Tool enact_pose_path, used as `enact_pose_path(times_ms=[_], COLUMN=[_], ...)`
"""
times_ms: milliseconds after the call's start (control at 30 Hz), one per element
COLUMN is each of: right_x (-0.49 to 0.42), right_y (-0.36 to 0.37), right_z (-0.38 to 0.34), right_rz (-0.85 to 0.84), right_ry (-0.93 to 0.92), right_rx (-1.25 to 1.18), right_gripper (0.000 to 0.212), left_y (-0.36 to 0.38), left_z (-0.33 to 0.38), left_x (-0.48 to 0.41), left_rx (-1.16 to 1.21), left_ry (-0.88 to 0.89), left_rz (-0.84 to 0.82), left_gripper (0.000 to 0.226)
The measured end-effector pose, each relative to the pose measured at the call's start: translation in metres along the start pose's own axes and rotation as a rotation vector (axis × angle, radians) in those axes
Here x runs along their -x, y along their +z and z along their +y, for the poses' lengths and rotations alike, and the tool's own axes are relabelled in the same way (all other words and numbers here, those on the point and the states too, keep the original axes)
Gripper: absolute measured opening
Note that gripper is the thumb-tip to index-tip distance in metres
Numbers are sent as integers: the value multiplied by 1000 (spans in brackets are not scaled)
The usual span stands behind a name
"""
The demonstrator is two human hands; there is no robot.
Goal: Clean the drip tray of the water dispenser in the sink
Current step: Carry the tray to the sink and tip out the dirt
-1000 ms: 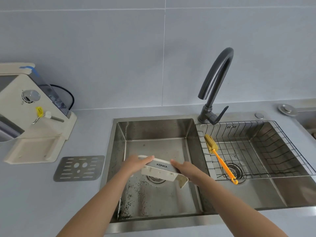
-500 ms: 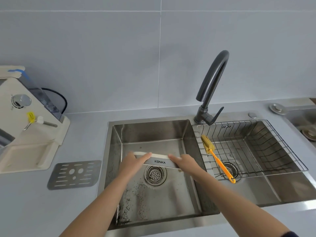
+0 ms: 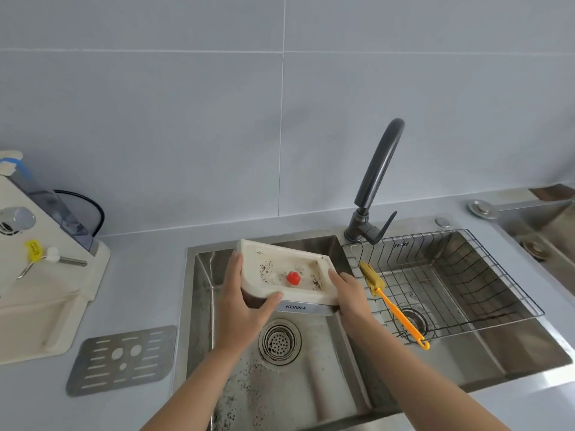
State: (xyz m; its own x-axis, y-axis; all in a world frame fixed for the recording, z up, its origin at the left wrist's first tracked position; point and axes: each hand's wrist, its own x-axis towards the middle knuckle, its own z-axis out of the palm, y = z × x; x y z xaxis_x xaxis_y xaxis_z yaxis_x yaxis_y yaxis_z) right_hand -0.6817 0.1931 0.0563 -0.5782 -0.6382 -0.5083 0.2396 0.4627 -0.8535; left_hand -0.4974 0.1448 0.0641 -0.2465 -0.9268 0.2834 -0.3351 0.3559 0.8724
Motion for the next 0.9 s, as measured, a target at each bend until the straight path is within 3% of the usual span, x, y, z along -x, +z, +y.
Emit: enact_pose_path(times_ms=[133,267,433,567,767,900], right_x=[4,6,4,1,-10,-24], right_y=[-3,-4,-7,-13,-38,-63], right_z=[-4,-3,-6,-8,-10,-10], right_rz=[7,-64,-96,-92,-102,-118], right_ry=[192,198,63,-30,-123,-165], right_rx=[-212,-203,-194,-164,-85,-16], right_gripper=[30,15,14,17,20,29], left_y=[0,-3,1,3,26,55], left_z=[-5,-4,4,-8,-9,-5], left_x=[2,2,-6,-20,-20,-10], left_rx=[-23,35,251,449,668,730], left_ry=[123,119,-263,-575,-886,-958], left_rz=[-7,-57,-61,-82,-34,15], left_gripper=[92,92,104,95,29,15])
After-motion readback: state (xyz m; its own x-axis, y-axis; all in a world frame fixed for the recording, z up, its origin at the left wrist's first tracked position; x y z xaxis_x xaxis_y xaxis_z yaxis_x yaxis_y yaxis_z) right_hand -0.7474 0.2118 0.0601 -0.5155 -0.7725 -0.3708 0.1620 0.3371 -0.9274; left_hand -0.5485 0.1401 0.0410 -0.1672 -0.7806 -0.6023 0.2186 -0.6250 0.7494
